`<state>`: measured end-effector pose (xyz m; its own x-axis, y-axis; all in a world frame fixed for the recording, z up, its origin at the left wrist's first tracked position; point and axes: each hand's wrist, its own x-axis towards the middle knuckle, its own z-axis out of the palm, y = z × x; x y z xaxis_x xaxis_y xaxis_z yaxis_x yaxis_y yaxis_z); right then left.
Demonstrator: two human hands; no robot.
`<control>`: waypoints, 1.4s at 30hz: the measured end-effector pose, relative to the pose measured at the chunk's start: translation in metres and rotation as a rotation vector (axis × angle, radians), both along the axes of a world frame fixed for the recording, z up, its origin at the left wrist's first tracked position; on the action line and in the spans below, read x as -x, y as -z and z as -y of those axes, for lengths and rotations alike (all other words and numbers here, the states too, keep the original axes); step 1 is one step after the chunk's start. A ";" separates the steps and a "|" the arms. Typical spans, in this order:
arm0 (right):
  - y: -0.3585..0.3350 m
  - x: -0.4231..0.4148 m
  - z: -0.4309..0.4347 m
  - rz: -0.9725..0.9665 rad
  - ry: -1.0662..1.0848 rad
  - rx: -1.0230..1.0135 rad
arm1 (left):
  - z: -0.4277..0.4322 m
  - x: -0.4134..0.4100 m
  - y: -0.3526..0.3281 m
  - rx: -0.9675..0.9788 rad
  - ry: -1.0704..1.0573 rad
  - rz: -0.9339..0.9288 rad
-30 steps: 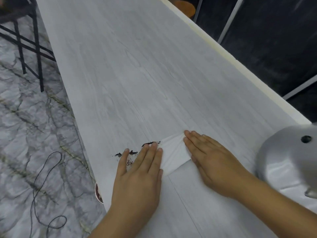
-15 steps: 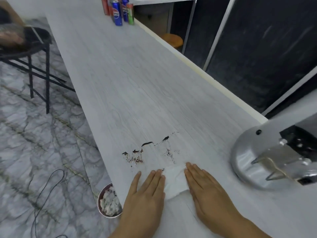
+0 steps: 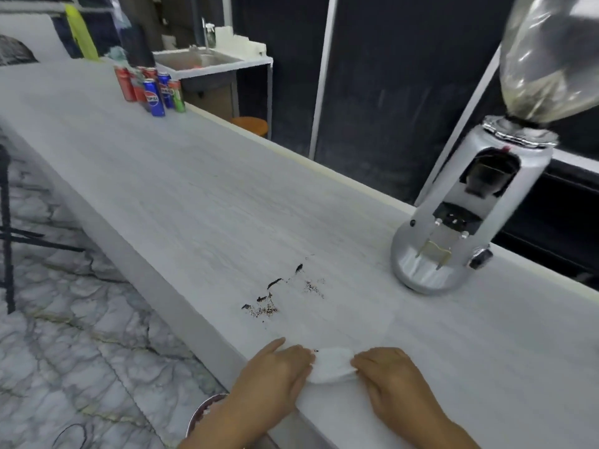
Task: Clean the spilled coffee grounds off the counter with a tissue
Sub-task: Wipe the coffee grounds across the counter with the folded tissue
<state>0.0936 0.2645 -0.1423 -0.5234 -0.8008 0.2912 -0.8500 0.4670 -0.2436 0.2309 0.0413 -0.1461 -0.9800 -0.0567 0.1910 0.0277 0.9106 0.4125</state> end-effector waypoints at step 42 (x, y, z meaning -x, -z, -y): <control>-0.008 0.225 0.186 0.299 0.781 0.168 | 0.216 0.377 0.005 -0.167 0.278 0.061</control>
